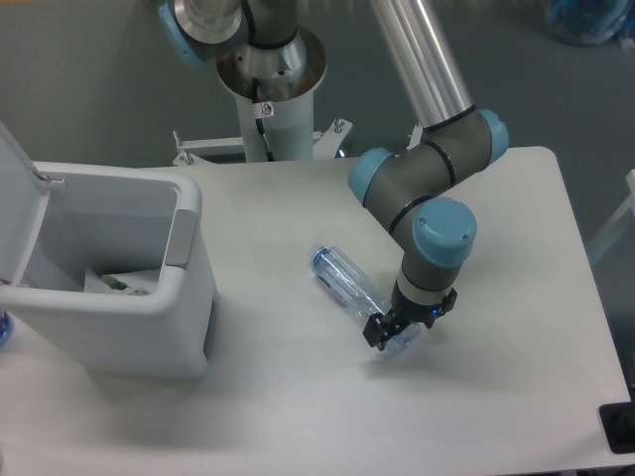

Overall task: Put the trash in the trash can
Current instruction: 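Lower the gripper onto the bottle's cap end and close it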

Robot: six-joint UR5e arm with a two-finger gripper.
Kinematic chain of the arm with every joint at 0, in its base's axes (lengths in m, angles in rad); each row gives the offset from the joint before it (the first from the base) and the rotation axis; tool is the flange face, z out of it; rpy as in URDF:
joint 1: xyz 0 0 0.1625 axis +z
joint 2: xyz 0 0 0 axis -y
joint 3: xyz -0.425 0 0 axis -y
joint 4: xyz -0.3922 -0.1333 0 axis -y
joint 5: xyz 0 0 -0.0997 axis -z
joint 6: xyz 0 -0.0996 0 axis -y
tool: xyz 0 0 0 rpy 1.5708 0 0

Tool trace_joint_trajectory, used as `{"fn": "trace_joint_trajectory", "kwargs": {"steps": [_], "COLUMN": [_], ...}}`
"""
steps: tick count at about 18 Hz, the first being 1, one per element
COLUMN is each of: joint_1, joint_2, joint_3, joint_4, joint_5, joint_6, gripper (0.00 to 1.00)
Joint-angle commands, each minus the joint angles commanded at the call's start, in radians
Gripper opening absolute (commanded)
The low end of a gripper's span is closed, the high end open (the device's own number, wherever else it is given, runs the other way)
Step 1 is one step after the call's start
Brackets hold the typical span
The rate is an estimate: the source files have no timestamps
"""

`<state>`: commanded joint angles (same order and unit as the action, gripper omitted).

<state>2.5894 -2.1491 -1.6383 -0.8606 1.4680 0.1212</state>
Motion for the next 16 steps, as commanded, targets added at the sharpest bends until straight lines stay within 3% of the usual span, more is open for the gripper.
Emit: {"fn": "trace_joint_trajectory", "kwargs": {"steps": [6, 16], "joint_1": [0.000, 0.000], "joint_2": [-0.011, -0.018], "joint_3": [0.014, 0.017], "joint_4": [0.000, 0.002], "joint_5": [0.000, 0.000], "joint_6": [0.000, 0.003], "gripper": [0.89, 0.85]}}
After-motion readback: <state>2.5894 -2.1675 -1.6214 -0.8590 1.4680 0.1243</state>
